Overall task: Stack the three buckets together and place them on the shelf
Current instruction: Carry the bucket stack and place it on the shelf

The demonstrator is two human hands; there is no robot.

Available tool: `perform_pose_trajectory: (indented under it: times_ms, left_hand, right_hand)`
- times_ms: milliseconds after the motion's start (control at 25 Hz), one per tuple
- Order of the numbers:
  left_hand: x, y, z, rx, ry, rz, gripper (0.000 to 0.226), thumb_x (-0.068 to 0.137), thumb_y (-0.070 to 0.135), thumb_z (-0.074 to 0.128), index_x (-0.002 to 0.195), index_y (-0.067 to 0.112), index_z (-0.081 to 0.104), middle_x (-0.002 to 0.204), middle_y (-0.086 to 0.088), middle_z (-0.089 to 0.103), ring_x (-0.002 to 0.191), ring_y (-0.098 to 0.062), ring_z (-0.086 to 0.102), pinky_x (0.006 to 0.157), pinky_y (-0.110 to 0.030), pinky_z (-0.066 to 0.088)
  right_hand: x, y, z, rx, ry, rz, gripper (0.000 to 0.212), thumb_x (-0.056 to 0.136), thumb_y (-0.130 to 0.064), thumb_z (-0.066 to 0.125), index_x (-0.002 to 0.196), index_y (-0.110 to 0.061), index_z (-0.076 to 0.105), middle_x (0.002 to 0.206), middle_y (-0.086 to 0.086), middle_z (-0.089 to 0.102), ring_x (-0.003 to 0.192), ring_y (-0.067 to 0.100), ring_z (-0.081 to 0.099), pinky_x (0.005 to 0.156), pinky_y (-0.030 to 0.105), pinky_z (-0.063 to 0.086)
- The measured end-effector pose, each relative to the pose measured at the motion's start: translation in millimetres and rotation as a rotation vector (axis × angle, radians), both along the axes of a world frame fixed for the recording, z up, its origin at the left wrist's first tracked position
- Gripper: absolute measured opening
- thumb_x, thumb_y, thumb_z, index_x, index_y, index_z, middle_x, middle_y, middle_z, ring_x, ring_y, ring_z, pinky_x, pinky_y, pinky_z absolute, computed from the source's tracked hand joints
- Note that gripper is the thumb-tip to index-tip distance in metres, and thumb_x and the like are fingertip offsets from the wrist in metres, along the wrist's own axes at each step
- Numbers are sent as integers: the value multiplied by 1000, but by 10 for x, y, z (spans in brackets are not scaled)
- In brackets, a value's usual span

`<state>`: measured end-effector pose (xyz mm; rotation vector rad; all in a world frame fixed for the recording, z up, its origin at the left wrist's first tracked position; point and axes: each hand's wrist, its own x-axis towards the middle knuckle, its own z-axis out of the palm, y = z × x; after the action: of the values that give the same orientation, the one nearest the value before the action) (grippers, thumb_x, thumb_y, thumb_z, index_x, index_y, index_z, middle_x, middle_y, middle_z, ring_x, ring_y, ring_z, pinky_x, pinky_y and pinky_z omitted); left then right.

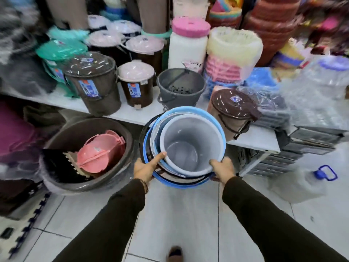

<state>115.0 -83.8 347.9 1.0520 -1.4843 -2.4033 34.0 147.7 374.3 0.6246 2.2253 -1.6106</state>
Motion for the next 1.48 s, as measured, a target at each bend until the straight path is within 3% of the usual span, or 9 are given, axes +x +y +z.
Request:
perform_pose_trajectory:
  times_ms: [80,200,360,440,560,720,960,1200,1480]
  left_hand:
    - [-4,-84,615,-53,105,35,76,42,35,97,110,12,73,106,-11,78,100,-32,74,85,-50,61]
    - [-187,-180,1328,-179,228,46,75,44,42,95,110,15,73,103,-4,80,100,-25,75,80,-34,62]
    - [-784,-413,2157,-269,412,49,61,55,35,92,108,13,73,109,-8,78,104,-28,73,93,-44,58]
    - [-1232,-591,2463,-290,451,40,57,54,39,92,103,16,75,104,-9,79,100,-29,74,90,-46,59]
    - [-1976,-900,2706,-289,482,19,50,54,41,93,97,20,78,92,-2,81,88,-25,77,78,-40,63]
    - [-2984,-1329,2522,-212,309,-57,56,50,45,94,96,20,79,94,-6,81,90,-28,76,79,-40,62]
    - [-3781,-1649,1517,-38,-6,-131,66,57,32,93,113,7,71,108,-17,76,99,-33,73,91,-56,57]
    - [-4080,-1660,850,12,-246,-118,36,70,20,88,94,8,64,112,-24,72,97,-37,71,85,-57,58]
    - [-4197,-1626,797,-159,-408,-248,81,70,34,85,132,-3,50,134,-25,59,117,-40,62,99,-53,53]
  right_hand:
    - [-37,-96,638,2,90,20,23,85,-12,61,106,-10,52,110,16,58,92,34,62,56,35,56]
    - [-201,-182,1375,97,239,13,32,81,-18,66,110,-5,59,114,19,65,102,37,63,79,48,59]
    - [-778,-373,2263,122,442,17,44,78,-22,69,117,-3,63,117,20,69,108,37,65,94,46,54]
    - [-1229,-543,2589,53,501,13,40,78,-19,69,115,-4,65,107,15,71,98,32,67,82,33,57]
    - [-1928,-847,2833,-19,509,18,19,78,-16,67,96,-12,62,84,6,63,64,12,58,37,14,43]
    - [-2938,-1276,2556,-28,360,-15,15,78,-12,66,92,-8,63,87,12,63,62,21,59,35,17,45]
    - [-3685,-1553,1364,143,43,-4,54,77,-24,66,123,4,62,116,23,68,110,42,65,97,50,53]
    - [-3810,-1642,702,158,-110,-70,56,78,-26,73,123,6,59,122,28,65,109,45,66,89,57,57]
    - [-3752,-1630,707,217,-117,-124,67,73,-37,82,123,0,55,117,22,67,103,41,67,90,53,57]
